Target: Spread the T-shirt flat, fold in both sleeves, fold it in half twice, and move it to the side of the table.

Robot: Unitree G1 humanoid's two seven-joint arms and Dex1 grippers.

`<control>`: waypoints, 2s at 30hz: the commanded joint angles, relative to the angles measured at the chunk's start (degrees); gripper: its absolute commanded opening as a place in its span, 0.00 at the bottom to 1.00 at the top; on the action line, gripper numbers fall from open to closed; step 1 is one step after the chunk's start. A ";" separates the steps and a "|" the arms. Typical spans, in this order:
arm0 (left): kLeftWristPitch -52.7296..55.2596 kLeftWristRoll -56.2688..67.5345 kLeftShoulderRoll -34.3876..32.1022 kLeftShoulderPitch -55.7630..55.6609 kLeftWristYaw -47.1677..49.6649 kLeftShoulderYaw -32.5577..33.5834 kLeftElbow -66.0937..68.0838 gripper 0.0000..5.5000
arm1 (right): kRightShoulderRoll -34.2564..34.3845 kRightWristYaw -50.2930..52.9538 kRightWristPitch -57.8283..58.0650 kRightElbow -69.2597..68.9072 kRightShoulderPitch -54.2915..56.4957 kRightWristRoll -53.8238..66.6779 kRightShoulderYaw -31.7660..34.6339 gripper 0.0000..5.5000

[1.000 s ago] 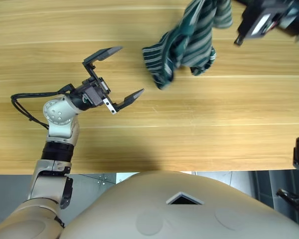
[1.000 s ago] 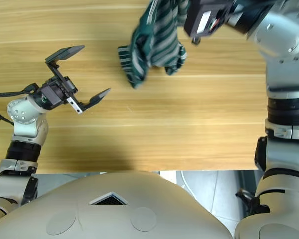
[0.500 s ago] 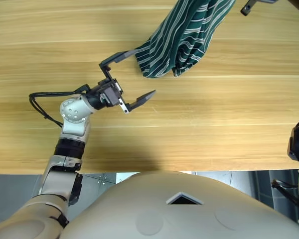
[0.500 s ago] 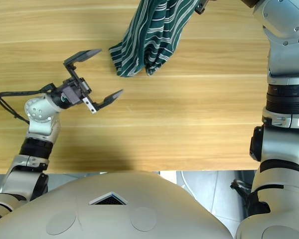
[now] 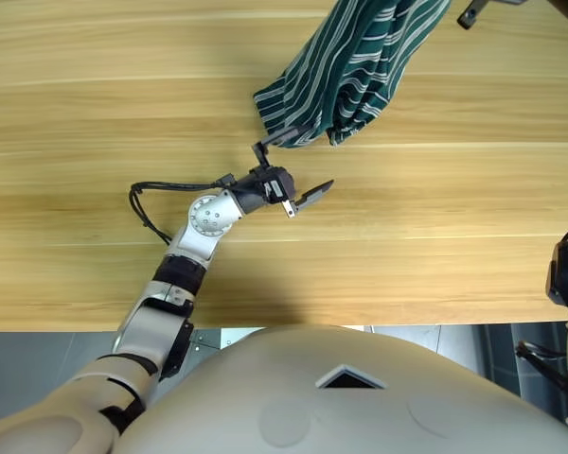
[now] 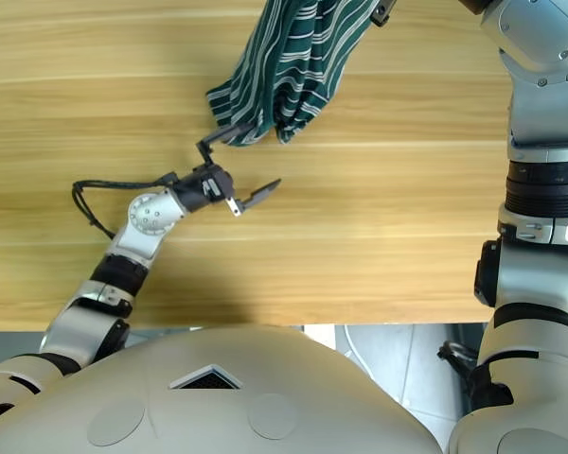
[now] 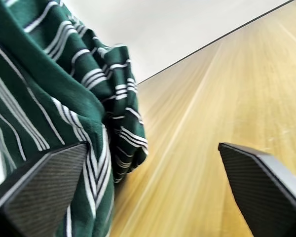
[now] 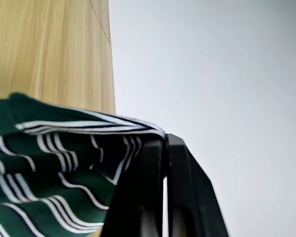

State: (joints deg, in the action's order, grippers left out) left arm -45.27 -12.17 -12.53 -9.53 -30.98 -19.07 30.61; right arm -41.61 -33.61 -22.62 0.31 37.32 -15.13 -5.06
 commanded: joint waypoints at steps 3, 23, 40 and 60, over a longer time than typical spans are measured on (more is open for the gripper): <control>0.90 -5.10 -0.43 -0.31 5.91 -0.35 -0.74 0.70 | -0.16 -0.16 0.77 -0.53 0.74 -0.15 0.14 0.00; 0.20 -9.06 -0.87 -2.02 18.83 1.44 -2.57 0.12 | -0.84 -1.32 0.81 -0.75 -0.86 -0.41 -0.48 0.00; 1.55 -5.78 -1.84 0.83 17.86 1.76 -4.27 0.35 | -0.72 -1.37 0.80 -0.31 -0.98 -0.65 -0.58 0.00; 3.30 -14.53 0.10 4.54 24.88 -3.40 -1.96 0.51 | -0.75 -2.30 1.56 -1.23 -1.41 0.30 -0.22 0.00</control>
State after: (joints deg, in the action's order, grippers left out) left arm -43.17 -25.70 -12.76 -4.66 -6.77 -21.89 27.53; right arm -41.73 -35.12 -21.37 -0.37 36.24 -15.09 -5.29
